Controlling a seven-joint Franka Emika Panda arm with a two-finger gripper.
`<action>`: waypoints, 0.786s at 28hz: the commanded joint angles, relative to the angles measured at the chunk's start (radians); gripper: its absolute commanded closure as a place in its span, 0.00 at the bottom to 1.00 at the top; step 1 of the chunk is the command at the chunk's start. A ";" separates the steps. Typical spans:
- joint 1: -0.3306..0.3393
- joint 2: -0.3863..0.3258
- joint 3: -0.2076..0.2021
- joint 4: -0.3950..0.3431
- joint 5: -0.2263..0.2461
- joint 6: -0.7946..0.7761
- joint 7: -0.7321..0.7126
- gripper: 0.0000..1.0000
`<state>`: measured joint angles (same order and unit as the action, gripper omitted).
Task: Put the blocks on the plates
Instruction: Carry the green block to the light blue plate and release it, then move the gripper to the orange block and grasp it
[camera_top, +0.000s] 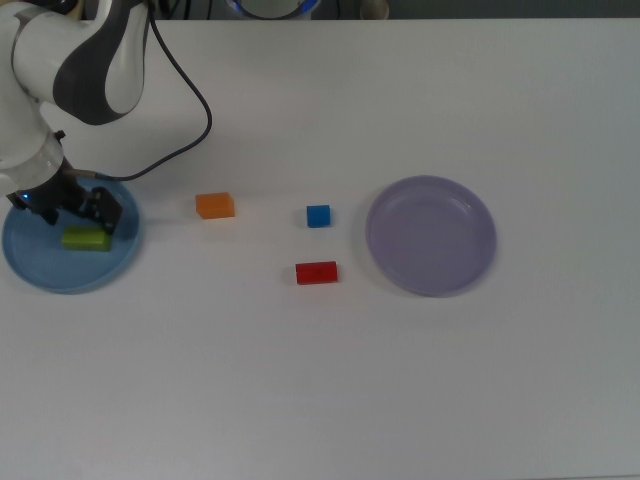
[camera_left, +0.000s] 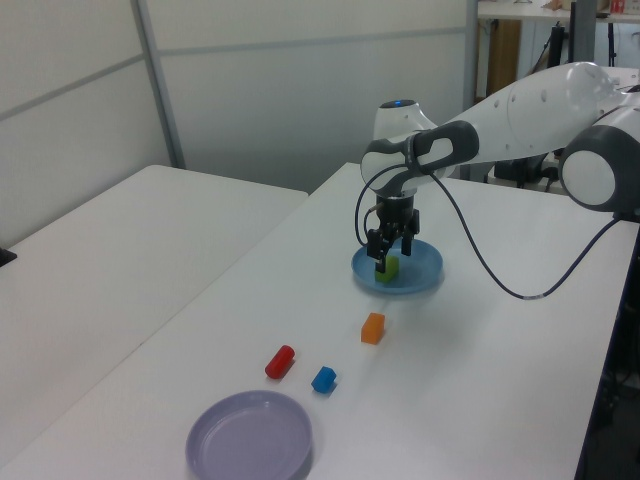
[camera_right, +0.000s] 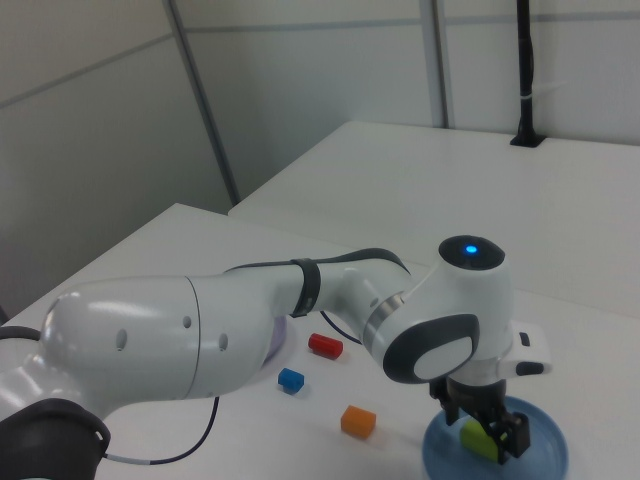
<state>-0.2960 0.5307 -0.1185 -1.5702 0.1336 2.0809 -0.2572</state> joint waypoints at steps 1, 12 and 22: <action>0.015 -0.063 0.010 -0.007 -0.012 -0.146 -0.020 0.00; 0.132 -0.109 0.043 -0.042 -0.015 -0.305 -0.022 0.00; 0.198 -0.035 0.043 -0.044 -0.106 -0.259 0.059 0.01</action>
<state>-0.1192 0.4711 -0.0717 -1.6058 0.0656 1.7868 -0.2396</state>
